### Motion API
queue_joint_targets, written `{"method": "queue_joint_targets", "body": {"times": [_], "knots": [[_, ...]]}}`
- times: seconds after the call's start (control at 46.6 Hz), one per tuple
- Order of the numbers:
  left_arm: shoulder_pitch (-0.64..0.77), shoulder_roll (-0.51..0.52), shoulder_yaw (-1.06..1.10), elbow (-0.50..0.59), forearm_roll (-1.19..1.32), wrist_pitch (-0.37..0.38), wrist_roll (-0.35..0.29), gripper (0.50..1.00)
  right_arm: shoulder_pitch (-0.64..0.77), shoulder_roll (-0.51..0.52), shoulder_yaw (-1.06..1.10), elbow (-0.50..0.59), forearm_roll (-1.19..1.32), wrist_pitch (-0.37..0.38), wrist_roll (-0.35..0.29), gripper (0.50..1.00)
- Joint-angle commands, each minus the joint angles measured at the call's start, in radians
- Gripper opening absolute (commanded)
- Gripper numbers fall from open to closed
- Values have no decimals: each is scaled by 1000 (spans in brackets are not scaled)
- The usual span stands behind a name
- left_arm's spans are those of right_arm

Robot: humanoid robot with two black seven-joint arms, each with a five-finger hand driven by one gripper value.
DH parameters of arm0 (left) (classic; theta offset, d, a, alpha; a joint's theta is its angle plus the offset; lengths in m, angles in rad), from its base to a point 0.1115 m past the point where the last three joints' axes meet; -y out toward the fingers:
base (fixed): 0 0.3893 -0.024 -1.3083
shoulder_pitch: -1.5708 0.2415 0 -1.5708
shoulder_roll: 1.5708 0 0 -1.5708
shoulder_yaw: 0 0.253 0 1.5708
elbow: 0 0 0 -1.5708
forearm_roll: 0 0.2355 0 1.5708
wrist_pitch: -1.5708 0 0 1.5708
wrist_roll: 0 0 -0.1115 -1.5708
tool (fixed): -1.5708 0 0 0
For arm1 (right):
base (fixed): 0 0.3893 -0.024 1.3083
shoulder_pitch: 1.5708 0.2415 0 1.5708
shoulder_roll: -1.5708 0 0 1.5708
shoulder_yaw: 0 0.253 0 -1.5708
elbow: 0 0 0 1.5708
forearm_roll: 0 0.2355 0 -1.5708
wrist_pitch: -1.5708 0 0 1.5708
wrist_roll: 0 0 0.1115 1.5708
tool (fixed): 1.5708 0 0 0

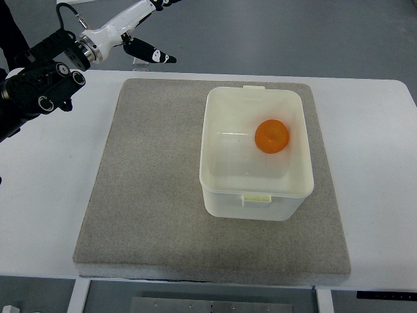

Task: Put orange in box with left hand

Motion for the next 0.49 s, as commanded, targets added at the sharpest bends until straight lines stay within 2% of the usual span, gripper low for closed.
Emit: {"method": "queue_joint_targets", "body": {"times": [0.0, 0.236, 0.386, 0.472], "knots": [[19, 0, -1, 5, -57, 0, 0, 992, 0, 0, 0, -1, -1, 0, 0, 932], [74, -2, -8, 22, -281, 3, 0, 992, 0, 0, 0, -1, -1, 0, 0, 932], [76, -38, 1, 92, -434, -20, 0, 992, 0, 0, 0, -1, 0, 0, 0, 932], [77, -57, -10, 120, -461, -56, 0, 992, 0, 0, 0, 1, -1, 0, 0, 932]]}}
